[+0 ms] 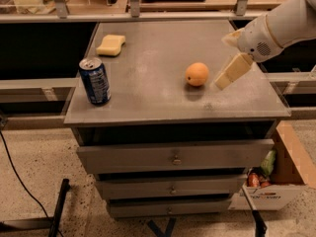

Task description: Move orange near sponge

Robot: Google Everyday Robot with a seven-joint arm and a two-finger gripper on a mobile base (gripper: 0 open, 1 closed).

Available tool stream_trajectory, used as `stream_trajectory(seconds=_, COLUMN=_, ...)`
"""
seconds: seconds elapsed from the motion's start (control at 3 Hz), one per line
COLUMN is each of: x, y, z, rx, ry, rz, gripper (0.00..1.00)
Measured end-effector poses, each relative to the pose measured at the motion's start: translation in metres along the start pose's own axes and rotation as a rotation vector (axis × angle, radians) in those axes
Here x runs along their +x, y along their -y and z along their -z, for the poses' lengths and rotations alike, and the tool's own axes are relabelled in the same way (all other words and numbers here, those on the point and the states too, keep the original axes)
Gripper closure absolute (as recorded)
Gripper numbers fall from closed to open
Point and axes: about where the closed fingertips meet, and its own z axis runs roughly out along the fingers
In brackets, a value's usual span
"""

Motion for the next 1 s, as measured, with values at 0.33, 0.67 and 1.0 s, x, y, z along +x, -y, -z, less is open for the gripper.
stream_trajectory(seconds=0.33, x=-0.006, y=0.000, z=-0.022, rx=0.022, ry=0.035, rz=0.017, gripper=0.00)
stream_trajectory(seconds=0.67, x=-0.011, y=-0.001, z=-0.042, rx=0.025, ry=0.064, rz=0.038, gripper=0.00)
stream_trajectory(seconds=1.0, x=-0.007, y=0.005, z=-0.071, rx=0.021, ry=0.078, rz=0.056, gripper=0.00)
